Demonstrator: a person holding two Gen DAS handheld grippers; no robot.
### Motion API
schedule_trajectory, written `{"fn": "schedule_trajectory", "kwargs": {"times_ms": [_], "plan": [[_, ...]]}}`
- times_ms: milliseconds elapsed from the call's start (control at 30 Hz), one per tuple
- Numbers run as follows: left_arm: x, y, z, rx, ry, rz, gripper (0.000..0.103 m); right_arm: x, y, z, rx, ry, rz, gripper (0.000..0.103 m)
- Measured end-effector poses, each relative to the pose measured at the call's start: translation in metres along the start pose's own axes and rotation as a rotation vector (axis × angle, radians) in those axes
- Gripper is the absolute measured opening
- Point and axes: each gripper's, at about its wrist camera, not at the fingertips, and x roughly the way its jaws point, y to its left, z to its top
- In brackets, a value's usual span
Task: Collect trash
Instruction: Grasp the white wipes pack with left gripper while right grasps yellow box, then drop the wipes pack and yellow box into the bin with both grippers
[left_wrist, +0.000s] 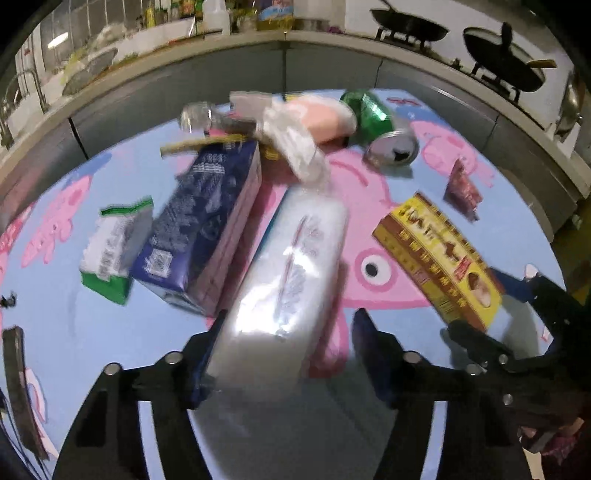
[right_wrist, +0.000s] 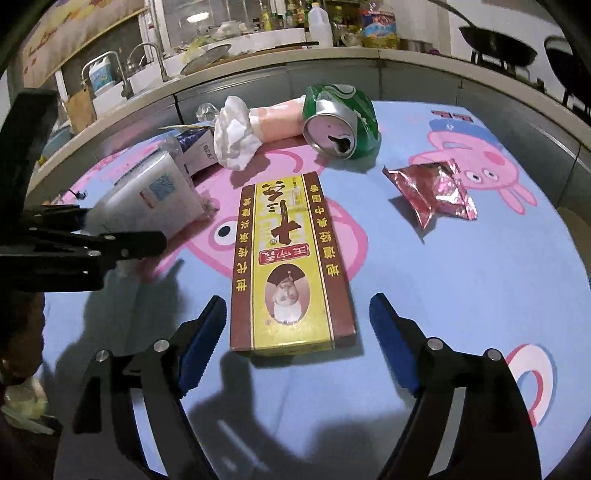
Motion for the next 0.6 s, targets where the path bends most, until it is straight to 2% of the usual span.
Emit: {"fn": "schedule_trajectory", "kwargs": {"times_ms": [67,100,167,233,400,533,600], "plan": [[0.004,0.002,-0.003,-0.013,0.017,-0.009,0.035,0.0,0.002,-0.001,-0.021,-0.01,-0.012,0.059],[0.002,0.003,-0.003,-0.018,0.014,-0.006,0.033,-0.002,0.003,-0.002,-0.027,-0.017,-0.011,0.06],[-0.002,0.008,-0.003,-0.061,0.027,-0.054,0.032,-0.008,-0.005,-0.002,0.022,-0.023,0.06,0.059],[-0.018,0.009,0.0,-0.081,-0.003,-0.104,0.032,-0.016,-0.012,-0.001,0.071,-0.044,0.123,0.059],[-0.052,-0.011,0.018,-0.05,-0.071,-0.268,0.032,-0.056,-0.041,0.003,0.194,-0.169,0.294,0.058],[-0.051,-0.042,0.038,0.003,-0.059,-0.344,0.032,-0.081,-0.07,0.0,0.273,-0.258,0.28,0.058],[-0.042,-0.065,0.054,0.043,-0.039,-0.363,0.032,-0.093,-0.092,-0.005,0.329,-0.294,0.236,0.058]]}}
